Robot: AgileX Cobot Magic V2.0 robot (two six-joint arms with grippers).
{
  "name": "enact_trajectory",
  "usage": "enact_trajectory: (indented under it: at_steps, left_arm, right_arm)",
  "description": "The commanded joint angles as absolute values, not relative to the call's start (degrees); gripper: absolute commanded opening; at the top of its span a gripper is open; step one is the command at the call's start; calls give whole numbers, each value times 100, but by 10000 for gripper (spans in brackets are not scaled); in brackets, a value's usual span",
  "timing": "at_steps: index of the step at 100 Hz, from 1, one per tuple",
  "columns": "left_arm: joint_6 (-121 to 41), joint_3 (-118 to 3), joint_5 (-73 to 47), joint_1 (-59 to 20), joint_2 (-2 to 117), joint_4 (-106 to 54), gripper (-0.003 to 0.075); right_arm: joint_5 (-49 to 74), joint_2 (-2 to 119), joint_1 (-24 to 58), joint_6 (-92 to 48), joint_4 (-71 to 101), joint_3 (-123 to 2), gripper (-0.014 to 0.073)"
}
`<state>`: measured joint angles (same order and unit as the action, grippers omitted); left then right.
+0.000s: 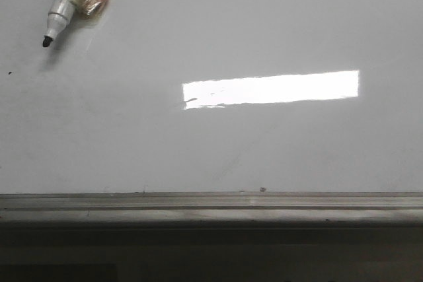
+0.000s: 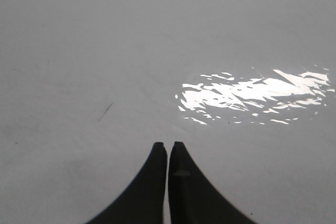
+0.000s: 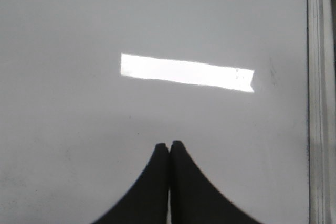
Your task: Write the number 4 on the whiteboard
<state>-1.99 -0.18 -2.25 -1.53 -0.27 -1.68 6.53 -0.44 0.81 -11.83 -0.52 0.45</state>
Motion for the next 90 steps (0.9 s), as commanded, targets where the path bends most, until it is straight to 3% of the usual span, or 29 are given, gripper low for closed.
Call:
enact_trajectory:
  at_steps: [1,90]
  left_arm:
    - [-145,150,176,-147,-196,-214,-20]
    - [-145,150,176,-147,-196,-369,-20]
  right_arm:
    - [185,-174,55,-1204,-105,162,-64]
    - [0,-174,55,-1204,401,162,-64]
